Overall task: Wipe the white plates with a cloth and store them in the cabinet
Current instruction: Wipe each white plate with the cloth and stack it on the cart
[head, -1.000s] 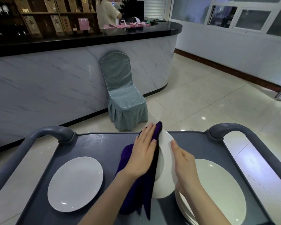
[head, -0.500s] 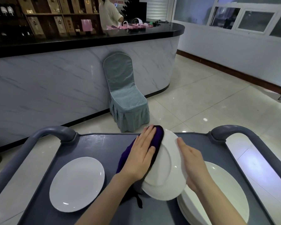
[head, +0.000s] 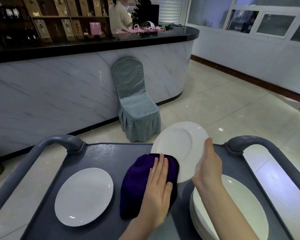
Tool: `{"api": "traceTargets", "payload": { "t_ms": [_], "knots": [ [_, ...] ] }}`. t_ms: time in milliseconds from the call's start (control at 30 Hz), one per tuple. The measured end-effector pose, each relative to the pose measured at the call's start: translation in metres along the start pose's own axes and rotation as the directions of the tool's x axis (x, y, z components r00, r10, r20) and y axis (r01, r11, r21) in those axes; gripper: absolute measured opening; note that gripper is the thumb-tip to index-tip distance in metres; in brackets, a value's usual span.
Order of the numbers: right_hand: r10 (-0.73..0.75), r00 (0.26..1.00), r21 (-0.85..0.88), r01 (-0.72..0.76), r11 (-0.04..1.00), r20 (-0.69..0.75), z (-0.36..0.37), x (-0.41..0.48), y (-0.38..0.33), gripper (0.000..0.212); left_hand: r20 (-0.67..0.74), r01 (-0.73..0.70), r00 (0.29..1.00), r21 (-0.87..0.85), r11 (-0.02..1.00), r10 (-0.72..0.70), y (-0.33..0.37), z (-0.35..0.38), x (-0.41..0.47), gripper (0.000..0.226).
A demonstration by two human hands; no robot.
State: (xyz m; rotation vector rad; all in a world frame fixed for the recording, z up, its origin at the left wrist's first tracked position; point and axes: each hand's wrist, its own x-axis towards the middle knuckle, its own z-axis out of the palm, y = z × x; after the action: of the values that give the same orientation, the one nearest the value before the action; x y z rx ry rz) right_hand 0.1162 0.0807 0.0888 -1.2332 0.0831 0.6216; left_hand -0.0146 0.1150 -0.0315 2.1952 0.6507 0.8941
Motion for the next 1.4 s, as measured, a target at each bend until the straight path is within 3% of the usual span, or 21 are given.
{"api": "traceTargets", "payload": {
  "t_ms": [133, 267, 333, 533, 700, 833, 900, 1067, 1267, 1400],
  "knots": [
    [-0.027, 1.0, 0.03, 0.027, 0.999, -0.006, -0.001, 0.003, -0.007, 0.034, -0.059, 0.061, 0.996, -0.084, 0.995, -0.066, -0.003, -0.007, -0.002, 0.061],
    [-0.017, 0.999, 0.021, 0.016, 1.0, 0.041, 0.004, -0.004, -0.001, 0.033, 0.017, -0.175, 0.985, 0.099, 0.98, 0.174, 0.01, -0.005, -0.003, 0.062],
    [0.022, 0.997, -0.042, -0.018, 0.999, 0.079, 0.004, -0.01, 0.009, 0.036, 0.073, -0.224, 0.974, 0.128, 0.966, 0.216, 0.019, -0.009, 0.008, 0.064],
    [0.024, 0.972, -0.185, 0.02, 0.982, 0.234, -0.002, -0.035, 0.047, 0.034, 0.133, -0.081, 0.988, 0.05, 0.995, 0.074, 0.033, -0.027, 0.065, 0.057],
    [0.01, 0.984, -0.179, 0.022, 0.984, 0.178, -0.003, -0.029, 0.04, 0.035, 0.167, -0.098, 0.982, 0.061, 0.993, 0.087, 0.026, -0.012, 0.048, 0.06],
    [-0.01, 0.989, -0.164, 0.034, 0.986, 0.145, -0.009, -0.022, 0.036, 0.042, 0.196, -0.093, 0.979, 0.195, 0.976, 0.054, 0.018, 0.011, 0.015, 0.07],
    [-0.006, 0.99, -0.191, 0.033, 0.981, 0.137, -0.011, -0.022, 0.041, 0.042, 0.21, -0.081, 0.976, 0.149, 0.986, 0.048, 0.018, 0.01, 0.02, 0.068],
    [0.02, 0.985, -0.226, 0.02, 0.974, 0.171, -0.016, -0.03, 0.045, 0.042, 0.168, 0.117, 0.982, -0.182, 0.976, -0.086, 0.013, -0.012, 0.053, 0.056],
    [-0.106, 0.992, -0.194, 0.118, 0.974, 0.068, -0.013, -0.016, 0.015, 0.056, 0.251, 0.246, 0.942, -0.07, 0.967, -0.221, -0.007, -0.013, 0.036, 0.061],
    [-0.094, 0.994, -0.214, 0.103, 0.971, 0.051, -0.018, -0.013, 0.025, 0.046, 0.285, 0.115, 0.956, -0.127, 0.985, -0.075, 0.016, -0.003, 0.028, 0.066]
  ]
}}
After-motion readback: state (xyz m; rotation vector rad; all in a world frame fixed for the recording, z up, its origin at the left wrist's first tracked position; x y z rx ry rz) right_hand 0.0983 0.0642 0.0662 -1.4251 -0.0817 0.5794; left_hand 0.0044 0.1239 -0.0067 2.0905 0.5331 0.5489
